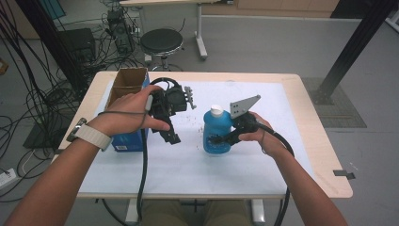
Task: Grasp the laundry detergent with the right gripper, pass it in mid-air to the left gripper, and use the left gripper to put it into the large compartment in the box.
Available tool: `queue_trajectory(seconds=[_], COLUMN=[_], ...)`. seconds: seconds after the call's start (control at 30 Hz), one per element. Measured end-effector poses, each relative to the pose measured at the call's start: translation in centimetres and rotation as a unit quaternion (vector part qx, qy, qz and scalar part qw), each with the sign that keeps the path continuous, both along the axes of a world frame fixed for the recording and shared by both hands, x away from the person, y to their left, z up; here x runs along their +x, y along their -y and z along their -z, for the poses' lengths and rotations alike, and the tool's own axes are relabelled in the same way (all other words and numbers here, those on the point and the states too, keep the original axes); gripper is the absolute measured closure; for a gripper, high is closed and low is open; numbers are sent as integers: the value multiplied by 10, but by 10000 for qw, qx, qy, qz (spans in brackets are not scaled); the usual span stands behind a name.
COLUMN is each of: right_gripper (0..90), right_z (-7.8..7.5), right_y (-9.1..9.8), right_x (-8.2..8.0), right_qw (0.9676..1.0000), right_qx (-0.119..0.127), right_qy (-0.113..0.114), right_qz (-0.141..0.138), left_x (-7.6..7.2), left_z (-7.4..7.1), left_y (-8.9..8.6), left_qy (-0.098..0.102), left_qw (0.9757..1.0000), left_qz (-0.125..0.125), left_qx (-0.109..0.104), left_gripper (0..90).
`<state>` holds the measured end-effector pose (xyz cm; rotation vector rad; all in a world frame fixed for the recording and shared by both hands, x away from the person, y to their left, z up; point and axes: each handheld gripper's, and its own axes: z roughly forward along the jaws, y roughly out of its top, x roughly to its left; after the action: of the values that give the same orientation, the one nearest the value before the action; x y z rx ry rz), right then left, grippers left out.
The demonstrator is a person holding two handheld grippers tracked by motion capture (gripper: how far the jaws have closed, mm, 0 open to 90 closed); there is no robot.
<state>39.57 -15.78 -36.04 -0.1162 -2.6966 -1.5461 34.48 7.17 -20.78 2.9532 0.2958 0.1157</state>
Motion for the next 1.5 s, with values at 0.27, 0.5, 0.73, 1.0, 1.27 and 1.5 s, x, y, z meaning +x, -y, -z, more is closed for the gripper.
queue_trajectory(seconds=[0.27, 0.5, 0.73, 1.0, 1.27, 1.5], right_gripper=[430, 430, 430, 430, 430, 430], right_z=[-9, -14, -16, -20, -22, -22], right_y=[-13, -25, -35, -43, -47, -47], right_x=[-8, -12, -15, -19, -21, -22], right_qw=[9997, 9995, 9992, 9990, 9990, 9990], right_qx=[-147, -185, -211, -204, -180, -158], right_qy=[13, -25, -59, -33, -81, -79], right_qz=[-181, -267, -336, -397, -412, -401], left_x=[2, 4, 8, 12, 16, 18], left_z=[-14, -23, -27, -28, -30, -30], left_y=[16, 29, 38, 48, 58, 63], left_qy=[-2, -26, -97, -127, -173, -197], left_qw=[9995, 9989, 9985, 9979, 9970, 9965], left_qz=[203, 298, 341, 427, 513, 537], left_qx=[231, 355, 412, 466, 557, 603], left_gripper=[92, 89, 78, 77, 76, 77])
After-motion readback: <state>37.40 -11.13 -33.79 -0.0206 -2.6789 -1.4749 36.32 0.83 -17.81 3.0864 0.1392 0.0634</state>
